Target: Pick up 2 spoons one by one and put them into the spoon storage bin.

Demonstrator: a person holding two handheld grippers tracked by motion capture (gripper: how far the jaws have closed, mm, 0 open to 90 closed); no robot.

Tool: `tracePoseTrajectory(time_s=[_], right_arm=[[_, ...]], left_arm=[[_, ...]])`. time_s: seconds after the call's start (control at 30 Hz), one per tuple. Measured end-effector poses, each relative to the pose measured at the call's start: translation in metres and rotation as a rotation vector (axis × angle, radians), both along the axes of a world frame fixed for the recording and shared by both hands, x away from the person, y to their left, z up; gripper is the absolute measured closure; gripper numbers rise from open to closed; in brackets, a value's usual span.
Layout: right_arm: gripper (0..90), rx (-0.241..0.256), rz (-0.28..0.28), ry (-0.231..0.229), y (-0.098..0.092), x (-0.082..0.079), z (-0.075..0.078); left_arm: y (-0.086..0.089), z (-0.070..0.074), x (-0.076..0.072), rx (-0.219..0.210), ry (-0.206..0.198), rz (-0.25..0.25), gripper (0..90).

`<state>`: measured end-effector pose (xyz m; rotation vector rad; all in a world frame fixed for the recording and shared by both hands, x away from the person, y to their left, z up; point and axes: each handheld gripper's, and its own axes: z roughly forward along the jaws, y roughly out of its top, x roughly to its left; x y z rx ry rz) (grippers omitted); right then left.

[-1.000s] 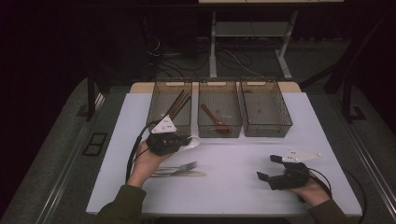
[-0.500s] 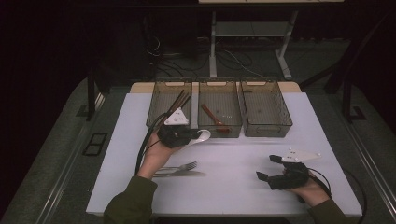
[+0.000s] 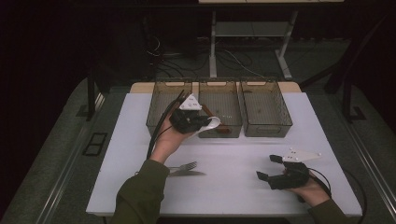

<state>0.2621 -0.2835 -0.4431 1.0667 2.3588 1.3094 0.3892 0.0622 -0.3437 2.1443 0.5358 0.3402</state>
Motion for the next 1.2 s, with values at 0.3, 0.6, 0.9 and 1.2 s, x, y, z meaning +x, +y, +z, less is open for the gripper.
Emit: tracePoseTrajectory(time_s=[0.3, 0.6, 0.9, 1.2], right_arm=[[13.6, 0.003, 0.003, -0.003, 0.0, 0.0, 0.0], [13.6, 0.009, 0.007, -0.002, 0.0, -0.001, 0.001], [13.6, 0.019, 0.008, -0.008, -0.001, -0.002, 0.003], [13.6, 0.017, 0.016, -0.015, -0.001, -0.003, 0.003]], left_arm=[[-0.016, 0.009, 0.024, 0.013, -0.019, 0.021, 83.7], [-0.032, 0.01, 0.045, -0.008, -0.013, 0.047, 83.7], [-0.053, -0.003, 0.063, 0.018, 0.004, 0.05, 83.7], [-0.07, -0.017, 0.072, 0.042, 0.021, 0.048, 83.6]])
